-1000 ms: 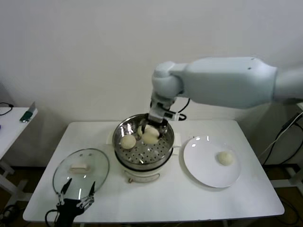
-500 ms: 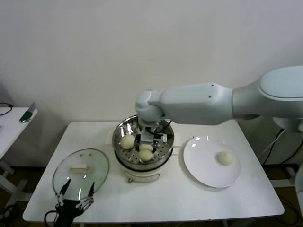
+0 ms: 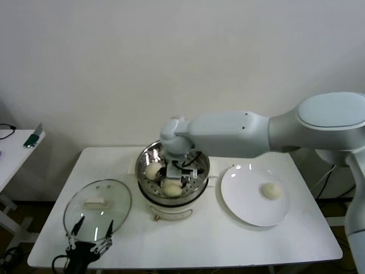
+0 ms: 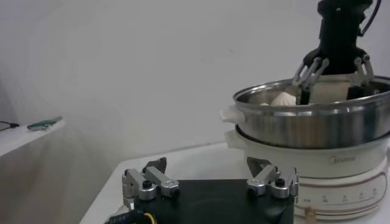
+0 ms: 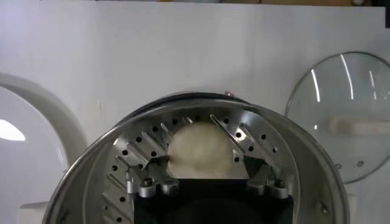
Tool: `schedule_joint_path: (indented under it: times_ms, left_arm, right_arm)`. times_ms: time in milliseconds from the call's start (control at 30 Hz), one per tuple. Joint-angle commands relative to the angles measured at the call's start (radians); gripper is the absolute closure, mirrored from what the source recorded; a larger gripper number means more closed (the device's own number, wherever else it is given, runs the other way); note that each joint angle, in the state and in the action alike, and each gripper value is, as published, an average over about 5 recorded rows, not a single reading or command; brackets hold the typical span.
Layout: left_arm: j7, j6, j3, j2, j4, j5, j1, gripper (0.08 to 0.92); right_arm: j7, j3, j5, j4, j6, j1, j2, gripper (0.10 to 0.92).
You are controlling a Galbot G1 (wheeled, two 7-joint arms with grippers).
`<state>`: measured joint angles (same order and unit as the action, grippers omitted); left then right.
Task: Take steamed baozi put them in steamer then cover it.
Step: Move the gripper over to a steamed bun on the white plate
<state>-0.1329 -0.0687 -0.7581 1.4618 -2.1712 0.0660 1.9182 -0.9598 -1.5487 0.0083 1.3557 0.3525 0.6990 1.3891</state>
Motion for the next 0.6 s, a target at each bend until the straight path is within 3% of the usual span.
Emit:
schedule_joint_path:
  times_ms: [33, 267, 467, 600]
  left_arm:
    - [0.001, -0.003, -0.001, 0.000, -0.004, 0.000, 0.003, 0.177]
    - [-0.001, 0.002, -0.001, 0.000, -0.005, 0.004, -0.005, 0.177]
    - [-0.002, 0.007, 0.001, -0.001, -0.005, 0.005, -0.015, 0.177]
    - [-0.003, 0.010, 0.004, 0.001, 0.004, 0.003, -0.019, 0.177]
  right_arm:
    - [-0.056, -0.018, 0.197, -0.010, 0.009, 0.187, -0.143, 0.204]
    - [-0.153, -0.243, 0.507, -0.008, -0.202, 0.421, -0.487, 0.202]
    - [-0.127, -0.357, 0.471, -0.007, -0.410, 0.354, -0.737, 0.203]
    - [-0.088, -0.274, 0.418, -0.003, -0.508, 0.165, -0.843, 0.203]
